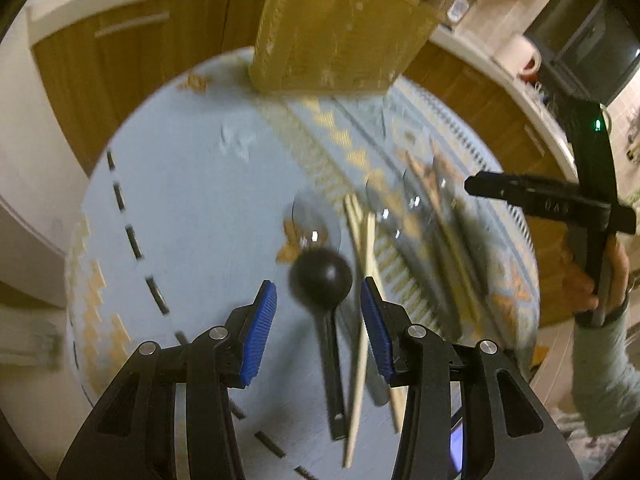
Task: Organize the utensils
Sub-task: 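Open the left tool to drop the chopstick while the right tool releases the spoon into the caddy, then grasp the black ladle handle with the left tool while the right tool grasps a clear spoon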
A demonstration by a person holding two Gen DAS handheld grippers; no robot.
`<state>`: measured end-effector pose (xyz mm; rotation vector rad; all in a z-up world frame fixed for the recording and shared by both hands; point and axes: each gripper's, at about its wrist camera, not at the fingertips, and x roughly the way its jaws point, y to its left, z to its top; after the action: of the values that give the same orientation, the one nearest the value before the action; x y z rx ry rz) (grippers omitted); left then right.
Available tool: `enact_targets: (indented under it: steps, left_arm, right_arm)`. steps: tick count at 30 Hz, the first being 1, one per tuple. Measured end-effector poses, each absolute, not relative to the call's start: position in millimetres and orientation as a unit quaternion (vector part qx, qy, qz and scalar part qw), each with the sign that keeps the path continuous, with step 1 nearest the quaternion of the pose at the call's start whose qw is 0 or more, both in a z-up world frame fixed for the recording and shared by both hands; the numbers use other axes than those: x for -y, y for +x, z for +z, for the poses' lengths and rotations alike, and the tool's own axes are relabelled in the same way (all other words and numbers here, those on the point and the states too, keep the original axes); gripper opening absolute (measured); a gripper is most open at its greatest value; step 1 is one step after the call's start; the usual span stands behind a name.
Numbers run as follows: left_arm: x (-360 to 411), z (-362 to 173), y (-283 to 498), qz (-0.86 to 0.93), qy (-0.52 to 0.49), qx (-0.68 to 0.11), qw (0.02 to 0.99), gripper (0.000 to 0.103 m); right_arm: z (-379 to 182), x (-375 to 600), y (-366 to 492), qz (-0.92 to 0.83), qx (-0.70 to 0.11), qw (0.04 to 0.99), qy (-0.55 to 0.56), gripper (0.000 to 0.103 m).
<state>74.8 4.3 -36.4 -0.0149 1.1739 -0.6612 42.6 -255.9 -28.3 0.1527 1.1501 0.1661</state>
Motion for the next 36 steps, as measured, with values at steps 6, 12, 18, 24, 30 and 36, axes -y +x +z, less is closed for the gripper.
enact_targets:
  steps: [6, 12, 18, 24, 30, 36]
  left_arm:
    - [-2.5, -51.9, 71.0, -0.312, 0.002, -0.562, 0.766, 0.038]
    - [5.4, -55.2, 69.4, -0.300, 0.042, -0.578, 0.758, 0.034]
    - [19.9, -53.0, 63.5, -0.281, 0.099, -0.573, 0.764, 0.029]
    - [25.8, -51.5, 64.3, -0.270, 0.133, -0.577, 0.759, 0.025]
    - [37.4, -52.1, 64.0, -0.260, 0.158, -0.585, 0.752, 0.029]
    - [52.6, -53.6, 59.6, -0.251, 0.199, -0.576, 0.752, 0.014]
  right_arm:
    - [-46.8, 255.6, 41.2, 0.068, -0.573, 0.814, 0.069, 0.041]
    - [-53.4, 254.9, 49.9, 0.069, -0.588, 0.802, 0.072, 0.035]
    - [-57.4, 244.1, 52.7, 0.060, -0.599, 0.797, 0.047, 0.028]
    - [-59.9, 231.5, 59.2, 0.043, -0.609, 0.791, 0.021, 0.028]
    - [-62.5, 213.8, 67.0, 0.034, -0.614, 0.788, -0.010, 0.024]
    - [-63.3, 199.4, 74.7, 0.035, -0.621, 0.782, -0.030, 0.013]
